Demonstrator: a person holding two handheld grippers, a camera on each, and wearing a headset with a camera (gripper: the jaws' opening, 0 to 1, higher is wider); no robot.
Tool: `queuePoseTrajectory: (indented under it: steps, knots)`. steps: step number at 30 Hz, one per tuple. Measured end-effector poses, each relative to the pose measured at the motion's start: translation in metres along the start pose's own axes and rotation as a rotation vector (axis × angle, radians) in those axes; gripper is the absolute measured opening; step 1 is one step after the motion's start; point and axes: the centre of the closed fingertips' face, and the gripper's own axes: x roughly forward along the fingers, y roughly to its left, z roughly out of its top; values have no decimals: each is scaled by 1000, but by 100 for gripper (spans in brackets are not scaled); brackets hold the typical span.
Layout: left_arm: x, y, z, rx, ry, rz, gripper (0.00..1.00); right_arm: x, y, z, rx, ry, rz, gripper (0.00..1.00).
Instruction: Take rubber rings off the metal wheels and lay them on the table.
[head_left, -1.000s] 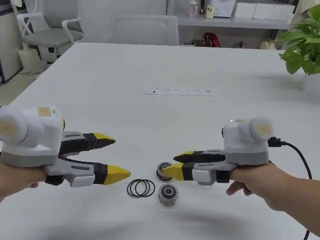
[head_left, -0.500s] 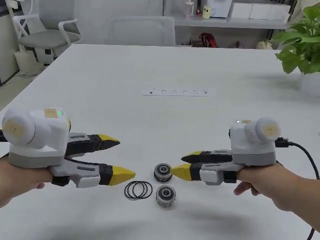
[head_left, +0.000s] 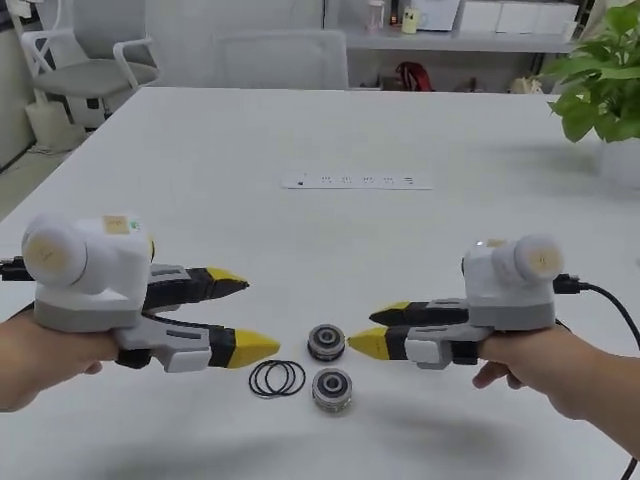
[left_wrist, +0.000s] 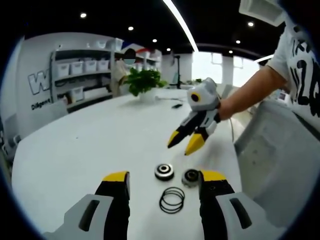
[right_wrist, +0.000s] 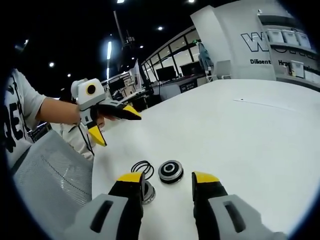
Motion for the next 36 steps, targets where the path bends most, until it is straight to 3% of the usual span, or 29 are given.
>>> queuePoseTrajectory:
  steps: [13, 36]
  knots:
    - [10, 3, 5, 12, -7, -16, 55, -6, -8, 0, 0, -14, -31, 34]
    - [33, 7, -10, -3, 26, -46, 48, 11, -18, -13, -37, 23, -2, 28]
